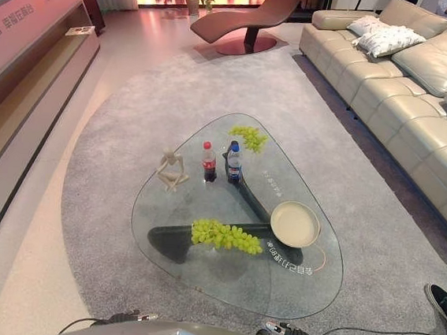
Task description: Pick up fruits into the plate
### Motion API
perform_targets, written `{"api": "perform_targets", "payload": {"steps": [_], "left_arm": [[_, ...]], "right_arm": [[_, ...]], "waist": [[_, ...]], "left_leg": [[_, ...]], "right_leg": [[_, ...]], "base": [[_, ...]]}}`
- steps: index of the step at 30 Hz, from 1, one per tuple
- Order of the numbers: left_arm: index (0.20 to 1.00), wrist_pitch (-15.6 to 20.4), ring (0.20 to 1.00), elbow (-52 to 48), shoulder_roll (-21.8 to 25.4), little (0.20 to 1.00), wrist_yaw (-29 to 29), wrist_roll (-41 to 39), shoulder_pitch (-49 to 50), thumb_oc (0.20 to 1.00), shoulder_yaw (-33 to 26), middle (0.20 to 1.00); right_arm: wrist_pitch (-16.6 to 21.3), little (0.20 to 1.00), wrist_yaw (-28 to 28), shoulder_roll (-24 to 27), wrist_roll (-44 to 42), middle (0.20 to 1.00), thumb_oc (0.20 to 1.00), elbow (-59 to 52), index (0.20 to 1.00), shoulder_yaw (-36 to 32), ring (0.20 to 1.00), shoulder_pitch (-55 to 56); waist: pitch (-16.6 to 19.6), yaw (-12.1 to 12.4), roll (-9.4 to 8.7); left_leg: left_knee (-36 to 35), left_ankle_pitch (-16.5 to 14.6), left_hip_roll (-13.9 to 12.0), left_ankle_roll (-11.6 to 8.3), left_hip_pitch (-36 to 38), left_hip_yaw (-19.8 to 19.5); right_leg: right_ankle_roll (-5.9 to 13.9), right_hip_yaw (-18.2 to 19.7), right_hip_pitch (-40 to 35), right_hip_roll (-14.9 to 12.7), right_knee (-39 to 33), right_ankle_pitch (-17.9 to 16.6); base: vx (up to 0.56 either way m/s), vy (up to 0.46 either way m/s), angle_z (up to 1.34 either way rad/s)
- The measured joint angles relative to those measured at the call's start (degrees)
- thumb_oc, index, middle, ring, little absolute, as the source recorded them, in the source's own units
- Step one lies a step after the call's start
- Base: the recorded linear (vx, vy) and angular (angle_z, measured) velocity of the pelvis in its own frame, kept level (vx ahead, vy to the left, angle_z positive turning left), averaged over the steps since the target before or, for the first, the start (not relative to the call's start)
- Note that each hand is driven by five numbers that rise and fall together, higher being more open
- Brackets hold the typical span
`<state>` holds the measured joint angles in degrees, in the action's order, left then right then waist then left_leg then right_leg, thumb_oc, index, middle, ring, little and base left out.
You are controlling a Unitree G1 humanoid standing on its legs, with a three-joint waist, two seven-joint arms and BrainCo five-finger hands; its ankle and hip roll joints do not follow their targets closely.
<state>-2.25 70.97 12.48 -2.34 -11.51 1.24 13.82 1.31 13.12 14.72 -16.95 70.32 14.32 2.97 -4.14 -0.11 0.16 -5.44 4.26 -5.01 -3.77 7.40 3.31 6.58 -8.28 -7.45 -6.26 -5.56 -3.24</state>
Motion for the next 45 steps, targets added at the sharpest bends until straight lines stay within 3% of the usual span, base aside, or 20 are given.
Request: {"api": "perform_targets", "payload": {"steps": [10, 14, 22, 29, 36, 41, 42, 43, 45], "left_arm": [[1.0, -1.65, 1.0, 0.01, -0.16, 1.0, 4.3, 1.5, -0.08, 1.0, 0.41, 1.0], [1.0, -3.95, 1.0, 0.07, -0.28, 1.0, 5.54, 2.99, -0.82, 1.0, 0.44, 1.0], [1.0, -4.18, 1.0, -0.09, -0.31, 1.0, 7.98, 7.15, -2.57, 1.0, 3.56, 1.0], [1.0, -2.02, 1.0, -1.89, -0.36, 1.0, 10.18, 8.21, -5.21, 1.0, 5.71, 1.0], [1.0, 1.37, 1.0, -9.35, 1.01, 1.0, 16.46, 9.44, -10.69, 1.0, 9.09, 1.0], [1.0, 1.25, 1.0, -22.06, 9.16, 1.0, 25.75, 14.13, -25.14, 1.0, 15.52, 1.0], [1.0, 1.25, 1.0, -22.06, 9.16, 1.0, 25.75, 14.13, -25.14, 1.0, 15.52, 1.0], [1.0, 1.11, 1.0, -22.66, 11.47, 1.0, 27.65, 16.09, -29.2, 1.0, 15.16, 1.0], [1.0, 0.94, 1.0, -23.72, 13.76, 1.0, 28.66, 17.37, -30.96, 1.0, 15.23, 1.0]], "right_arm": [[-0.39, 1.0, 0.02, 0.06, 0.0, 1.0, 1.0, 0.03, 1.0, 0.12, 1.0, -0.56], [-0.38, 1.0, -0.01, 0.12, 0.0, 1.0, 1.0, 0.07, 1.0, 0.15, 1.0, -0.84], [-0.38, 1.0, -0.12, 0.66, -0.06, 1.0, 1.0, -0.16, 1.0, 2.22, 1.0, -1.97], [-0.29, 1.0, -0.39, 2.11, -2.61, 1.0, 1.0, -0.78, 1.0, 2.41, 1.0, -4.31], [0.78, 1.0, -0.5, 3.28, -5.03, 1.0, 1.0, -2.89, 1.0, 3.06, 1.0, -9.69], [2.54, 1.0, -0.42, 6.61, -6.92, 1.0, 1.0, -8.4, 1.0, 4.49, 1.0, -18.54], [2.54, 1.0, -0.42, 6.61, -6.92, 1.0, 1.0, -8.4, 1.0, 4.49, 1.0, -18.54], [2.52, 1.0, -0.46, 6.71, -7.34, 1.0, 1.0, -8.63, 1.0, 4.7, 1.0, -19.75], [2.56, 1.0, -0.46, 6.79, -7.89, 1.0, 1.0, -8.71, 1.0, 5.24, 1.0, -19.67]], "waist": [[-0.63, -0.18, 0.42], [-1.14, -0.31, 0.55], [-2.31, -1.18, 0.96], [-7.31, -1.69, 2.47], [-13.71, -2.15, 3.51], [-24.57, -4.22, 5.99], [-24.57, -4.22, 5.99], [-27.01, -5.08, 6.4], [-27.03, -5.76, 6.42]], "left_leg": [[0.0, -0.05, -0.04, 0.07, -0.11, 0.04], [0.0, -0.07, -0.1, 0.08, -0.51, 0.18], [0.04, -0.04, -0.03, 0.21, -2.26, 0.92], [0.33, 0.49, -0.15, -0.24, -4.55, 0.9], [0.38, 1.83, -0.22, -0.53, -7.94, 1.07], [1.12, 2.92, 0.2, -0.33, -13.09, 2.47], [1.12, 2.92, 0.2, -0.33, -13.09, 2.47], [1.1, 2.99, 0.05, -0.35, -13.38, 2.85], [1.11, 3.05, -0.02, -0.44, -13.95, 3.09]], "right_leg": [[0.0, 0.22, 0.16, 0.0, 0.0, 0.0], [0.0, 0.4, 0.68, 0.04, 0.01, 0.0], [-0.22, 1.34, 3.17, 0.16, 0.0, -0.2], [-0.53, 1.51, 5.6, 0.68, 0.18, -0.52], [-1.04, 2.27, 9.35, 0.91, 0.38, -1.9], [-0.97, 4.4, 15.88, 0.59, 2.0, -3.37], [-0.97, 4.4, 15.88, 0.59, 2.0, -3.37], [-1.04, 4.59, 16.51, 0.76, 1.98, -3.61], [-1.05, 4.72, 17.32, 0.83, 2.18, -3.62]], "base": [[0.0, 0.0, 0.0], [0.0, -0.004, -0.01], [-0.03, -0.017, -0.06], [-0.05, -0.01, -0.02], [-0.05, 0.033, -0.06], [-0.07, 0.06, -0.16], [-0.08, 0.041, -0.11], [-0.06, 0.026, -0.11], [-0.08, 0.019, -0.13]]}}
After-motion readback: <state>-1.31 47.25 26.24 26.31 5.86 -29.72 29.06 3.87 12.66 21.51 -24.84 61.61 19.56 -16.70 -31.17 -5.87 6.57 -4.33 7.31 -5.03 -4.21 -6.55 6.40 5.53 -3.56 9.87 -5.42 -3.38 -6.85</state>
